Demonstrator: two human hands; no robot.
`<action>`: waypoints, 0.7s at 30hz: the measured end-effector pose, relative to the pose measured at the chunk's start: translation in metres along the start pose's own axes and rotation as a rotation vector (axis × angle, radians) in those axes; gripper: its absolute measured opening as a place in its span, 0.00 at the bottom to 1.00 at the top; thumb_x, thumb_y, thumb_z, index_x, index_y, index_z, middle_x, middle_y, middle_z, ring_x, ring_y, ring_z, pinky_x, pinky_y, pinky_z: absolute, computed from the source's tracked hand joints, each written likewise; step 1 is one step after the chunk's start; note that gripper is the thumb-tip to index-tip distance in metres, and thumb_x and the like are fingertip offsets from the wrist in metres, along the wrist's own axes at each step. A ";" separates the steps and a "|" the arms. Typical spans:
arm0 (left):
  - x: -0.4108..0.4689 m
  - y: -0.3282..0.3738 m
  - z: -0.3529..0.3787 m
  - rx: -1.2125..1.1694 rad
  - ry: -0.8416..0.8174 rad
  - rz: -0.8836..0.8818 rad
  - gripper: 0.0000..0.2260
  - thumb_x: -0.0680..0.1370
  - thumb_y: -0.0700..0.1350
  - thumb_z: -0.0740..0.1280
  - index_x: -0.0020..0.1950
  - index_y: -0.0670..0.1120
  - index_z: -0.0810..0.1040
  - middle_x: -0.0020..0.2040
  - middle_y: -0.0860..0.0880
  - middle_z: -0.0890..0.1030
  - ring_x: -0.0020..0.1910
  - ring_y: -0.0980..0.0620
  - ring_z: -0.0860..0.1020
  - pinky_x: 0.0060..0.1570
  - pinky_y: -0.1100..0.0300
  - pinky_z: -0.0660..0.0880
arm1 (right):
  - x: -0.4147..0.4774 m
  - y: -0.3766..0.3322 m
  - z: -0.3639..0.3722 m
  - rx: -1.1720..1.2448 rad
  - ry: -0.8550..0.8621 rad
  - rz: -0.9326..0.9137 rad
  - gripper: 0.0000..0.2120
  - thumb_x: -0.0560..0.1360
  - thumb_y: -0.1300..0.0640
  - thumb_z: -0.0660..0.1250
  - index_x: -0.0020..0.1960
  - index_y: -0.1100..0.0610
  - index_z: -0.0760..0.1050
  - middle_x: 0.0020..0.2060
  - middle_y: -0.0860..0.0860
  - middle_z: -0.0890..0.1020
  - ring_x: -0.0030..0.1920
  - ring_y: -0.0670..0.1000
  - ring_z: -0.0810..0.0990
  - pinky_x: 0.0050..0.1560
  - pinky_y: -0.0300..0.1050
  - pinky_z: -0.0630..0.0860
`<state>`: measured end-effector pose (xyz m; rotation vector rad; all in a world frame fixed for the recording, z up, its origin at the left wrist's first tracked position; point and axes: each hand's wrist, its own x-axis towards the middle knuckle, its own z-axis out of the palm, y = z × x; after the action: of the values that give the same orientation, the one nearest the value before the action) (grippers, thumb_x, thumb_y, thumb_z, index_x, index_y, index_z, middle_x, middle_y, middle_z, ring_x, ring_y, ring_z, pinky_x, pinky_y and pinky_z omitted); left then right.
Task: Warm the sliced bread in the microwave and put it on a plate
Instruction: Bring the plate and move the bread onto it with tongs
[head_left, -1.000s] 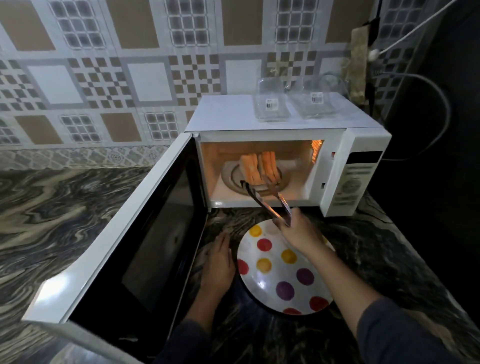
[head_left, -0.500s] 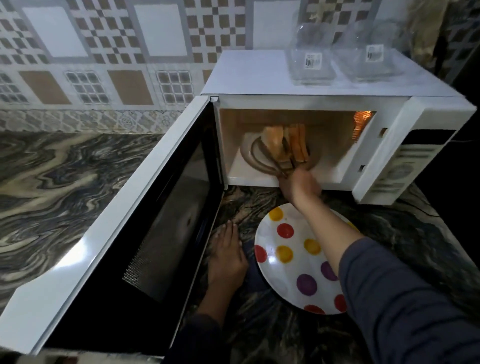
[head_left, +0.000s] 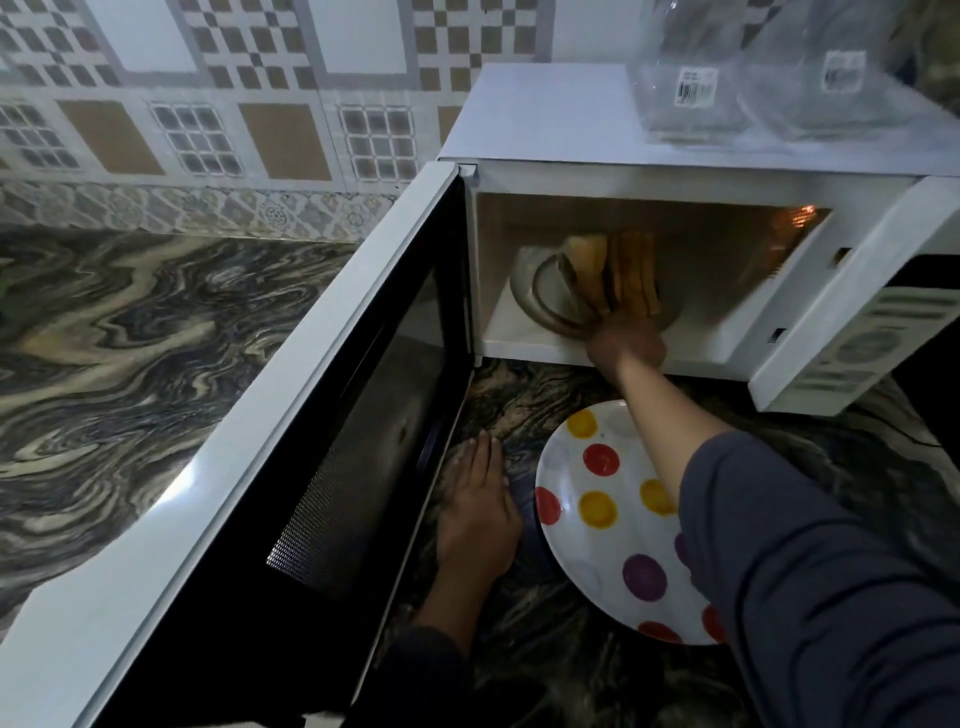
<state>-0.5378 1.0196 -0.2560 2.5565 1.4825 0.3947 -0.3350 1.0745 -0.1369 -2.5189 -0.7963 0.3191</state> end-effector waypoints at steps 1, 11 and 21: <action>0.000 0.000 0.000 -0.005 0.007 -0.002 0.24 0.71 0.47 0.54 0.63 0.42 0.76 0.63 0.44 0.78 0.62 0.48 0.76 0.66 0.59 0.57 | -0.003 0.002 0.000 -0.010 0.007 0.008 0.16 0.78 0.56 0.56 0.63 0.60 0.72 0.62 0.59 0.76 0.62 0.60 0.75 0.58 0.51 0.72; 0.000 0.000 -0.007 -0.027 -0.036 0.030 0.23 0.72 0.46 0.53 0.60 0.38 0.78 0.59 0.41 0.80 0.59 0.46 0.79 0.66 0.56 0.64 | -0.104 0.064 -0.021 0.083 0.147 -0.086 0.17 0.76 0.45 0.60 0.56 0.57 0.70 0.51 0.56 0.80 0.51 0.60 0.78 0.43 0.48 0.70; 0.001 -0.023 -0.001 0.020 -0.118 0.075 0.35 0.72 0.54 0.32 0.76 0.42 0.51 0.77 0.46 0.52 0.77 0.51 0.49 0.73 0.57 0.39 | -0.172 0.146 -0.015 -0.007 0.198 0.056 0.22 0.76 0.42 0.59 0.64 0.54 0.68 0.55 0.57 0.80 0.53 0.60 0.79 0.46 0.48 0.73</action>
<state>-0.5568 1.0320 -0.2611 2.6078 1.3599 0.2341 -0.3982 0.8627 -0.1848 -2.5345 -0.6513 0.0829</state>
